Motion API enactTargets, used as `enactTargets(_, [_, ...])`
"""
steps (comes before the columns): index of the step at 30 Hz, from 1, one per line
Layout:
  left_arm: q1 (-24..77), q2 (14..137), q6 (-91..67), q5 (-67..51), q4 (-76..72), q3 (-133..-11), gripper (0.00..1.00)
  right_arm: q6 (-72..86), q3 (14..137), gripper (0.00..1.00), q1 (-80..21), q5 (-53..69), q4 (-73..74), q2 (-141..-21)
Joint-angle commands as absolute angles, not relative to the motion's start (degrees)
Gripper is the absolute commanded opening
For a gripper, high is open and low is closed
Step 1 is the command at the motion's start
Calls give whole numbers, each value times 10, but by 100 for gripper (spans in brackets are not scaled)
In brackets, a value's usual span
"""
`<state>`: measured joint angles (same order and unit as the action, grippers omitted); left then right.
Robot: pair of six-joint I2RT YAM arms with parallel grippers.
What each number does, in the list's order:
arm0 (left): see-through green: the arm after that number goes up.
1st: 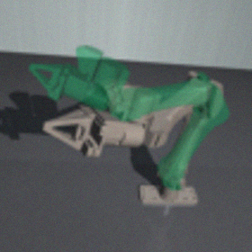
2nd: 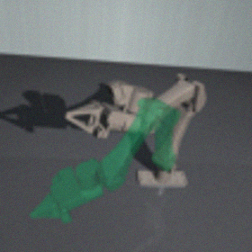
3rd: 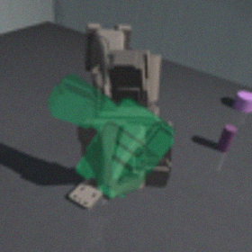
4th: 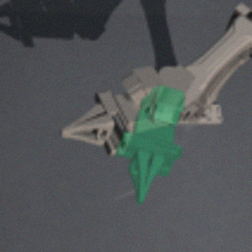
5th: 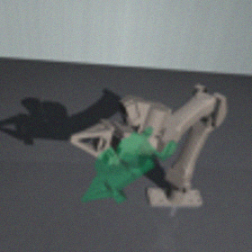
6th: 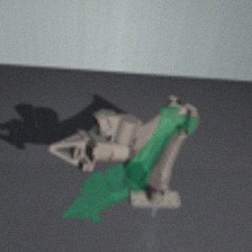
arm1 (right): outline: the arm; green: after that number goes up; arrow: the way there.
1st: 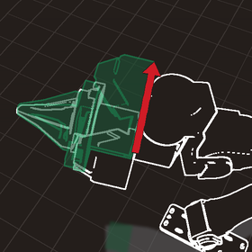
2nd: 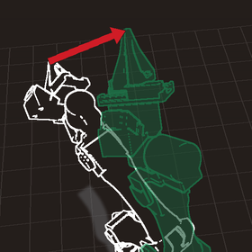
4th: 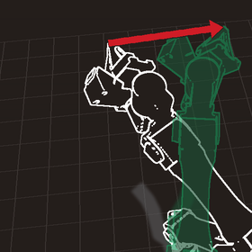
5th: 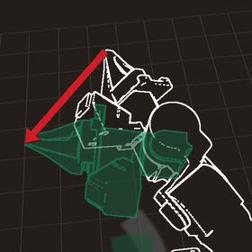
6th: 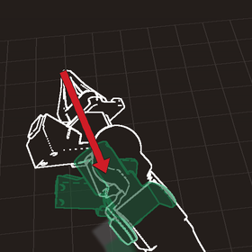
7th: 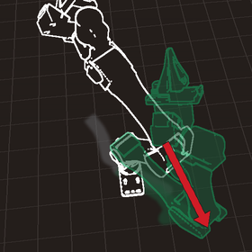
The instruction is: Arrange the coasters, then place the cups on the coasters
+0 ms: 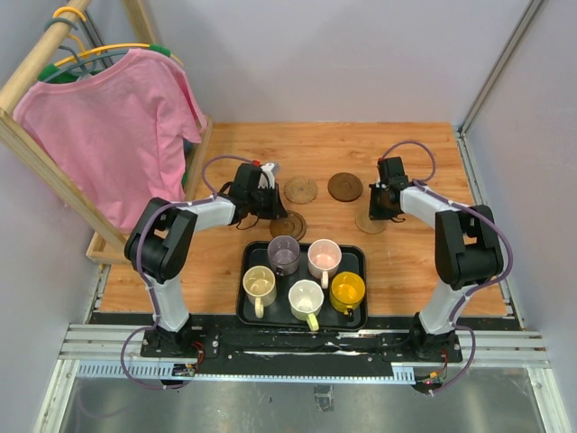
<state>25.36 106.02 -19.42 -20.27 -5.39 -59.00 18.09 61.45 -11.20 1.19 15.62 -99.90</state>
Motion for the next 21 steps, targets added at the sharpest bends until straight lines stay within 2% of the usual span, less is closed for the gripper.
enactTargets(1, [255,1030,-197,-212,-57,-586,1,191,643,1,-102,28,153,-1034])
enactTargets(21, [255,1044,-194,-210,-40,-600,1,193,836,1,-32,-3,219,-1201])
